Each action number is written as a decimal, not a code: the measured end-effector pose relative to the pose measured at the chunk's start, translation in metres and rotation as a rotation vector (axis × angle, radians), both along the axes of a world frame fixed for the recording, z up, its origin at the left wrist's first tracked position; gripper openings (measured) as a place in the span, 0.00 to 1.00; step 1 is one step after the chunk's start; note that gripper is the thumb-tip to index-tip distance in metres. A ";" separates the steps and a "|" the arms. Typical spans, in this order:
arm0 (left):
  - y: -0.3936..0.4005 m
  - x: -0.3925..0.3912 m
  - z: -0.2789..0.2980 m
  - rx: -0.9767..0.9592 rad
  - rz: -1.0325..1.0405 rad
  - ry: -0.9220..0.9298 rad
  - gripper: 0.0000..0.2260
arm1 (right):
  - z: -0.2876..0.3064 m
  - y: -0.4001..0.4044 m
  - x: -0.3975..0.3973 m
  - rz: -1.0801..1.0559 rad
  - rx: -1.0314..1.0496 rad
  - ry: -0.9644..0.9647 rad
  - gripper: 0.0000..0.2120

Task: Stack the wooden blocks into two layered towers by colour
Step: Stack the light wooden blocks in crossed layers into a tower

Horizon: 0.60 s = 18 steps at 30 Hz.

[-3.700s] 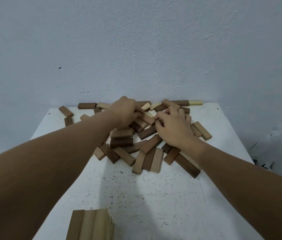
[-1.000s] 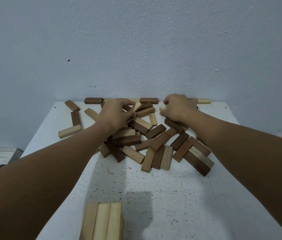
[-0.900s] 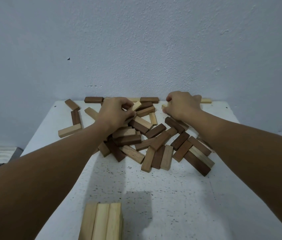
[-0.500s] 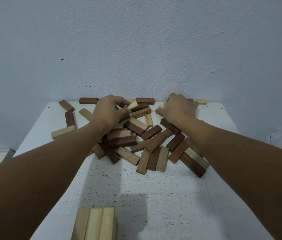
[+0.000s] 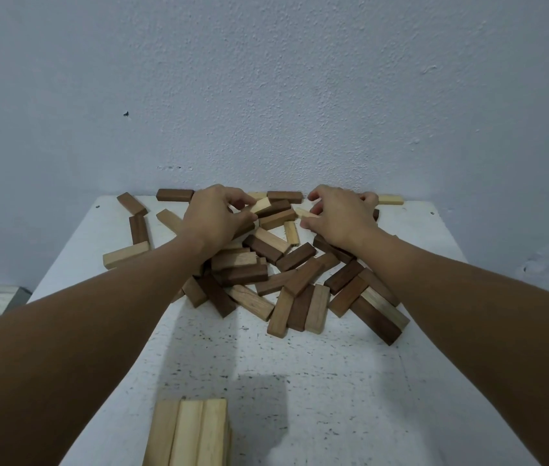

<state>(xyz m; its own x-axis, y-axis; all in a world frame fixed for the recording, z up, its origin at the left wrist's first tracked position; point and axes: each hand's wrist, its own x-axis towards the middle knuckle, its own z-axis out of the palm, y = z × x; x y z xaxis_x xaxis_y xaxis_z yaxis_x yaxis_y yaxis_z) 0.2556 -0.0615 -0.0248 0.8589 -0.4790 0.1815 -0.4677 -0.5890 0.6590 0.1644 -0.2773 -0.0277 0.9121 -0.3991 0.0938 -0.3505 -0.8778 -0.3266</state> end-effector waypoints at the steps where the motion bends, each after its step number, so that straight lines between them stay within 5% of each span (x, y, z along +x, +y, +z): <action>1: 0.001 -0.001 0.000 0.001 0.002 0.005 0.11 | -0.001 0.000 0.000 -0.008 0.003 -0.004 0.21; 10: 0.001 -0.008 0.011 0.003 0.004 -0.003 0.08 | 0.005 0.006 -0.013 0.002 -0.034 -0.170 0.12; 18: 0.005 -0.038 0.047 0.060 -0.053 -0.026 0.09 | 0.022 0.028 -0.053 -0.019 0.067 -0.323 0.14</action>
